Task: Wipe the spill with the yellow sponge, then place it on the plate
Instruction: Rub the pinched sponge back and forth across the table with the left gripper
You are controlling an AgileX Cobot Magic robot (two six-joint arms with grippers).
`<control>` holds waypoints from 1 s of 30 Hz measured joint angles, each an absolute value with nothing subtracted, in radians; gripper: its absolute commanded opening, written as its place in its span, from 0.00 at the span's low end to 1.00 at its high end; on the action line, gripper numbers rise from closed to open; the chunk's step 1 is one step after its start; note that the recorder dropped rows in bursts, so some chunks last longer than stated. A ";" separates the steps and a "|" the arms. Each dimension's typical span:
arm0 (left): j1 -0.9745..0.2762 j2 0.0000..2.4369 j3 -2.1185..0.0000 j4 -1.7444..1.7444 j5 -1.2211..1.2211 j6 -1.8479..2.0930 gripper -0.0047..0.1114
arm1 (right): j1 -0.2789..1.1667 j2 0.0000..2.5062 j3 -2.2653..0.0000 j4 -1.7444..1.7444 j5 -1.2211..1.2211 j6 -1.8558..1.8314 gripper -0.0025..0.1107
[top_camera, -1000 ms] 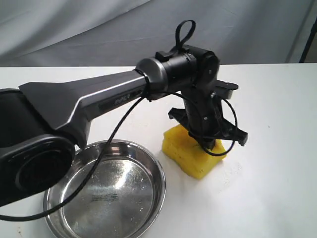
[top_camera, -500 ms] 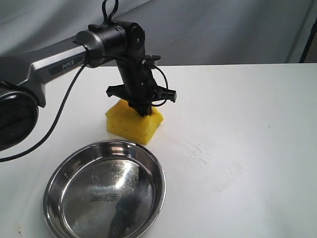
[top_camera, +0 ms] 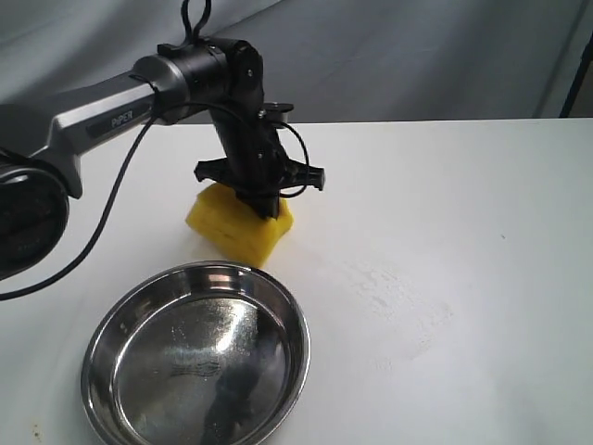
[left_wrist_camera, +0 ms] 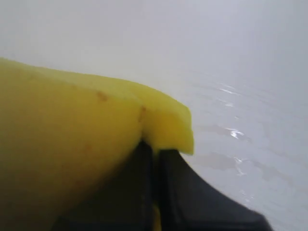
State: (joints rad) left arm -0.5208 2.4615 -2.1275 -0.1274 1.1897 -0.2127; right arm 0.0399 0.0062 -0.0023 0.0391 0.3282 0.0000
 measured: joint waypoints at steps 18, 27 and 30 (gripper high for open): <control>-0.848 2.462 -2.128 -0.327 1.146 -0.098 0.04 | 0.040 0.006 -0.002 0.039 0.328 0.000 0.02; -0.925 2.462 -2.128 -0.357 1.151 -0.026 0.04 | 0.040 0.006 -0.002 0.039 0.328 0.000 0.02; -0.908 2.462 -2.128 -0.361 1.151 -0.024 0.04 | 0.040 0.006 -0.002 0.039 0.328 0.000 0.02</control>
State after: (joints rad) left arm -0.9080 2.4615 -2.1275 -0.3613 1.1505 -0.0237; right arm 0.0399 0.0062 -0.0023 0.0391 0.3282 0.0000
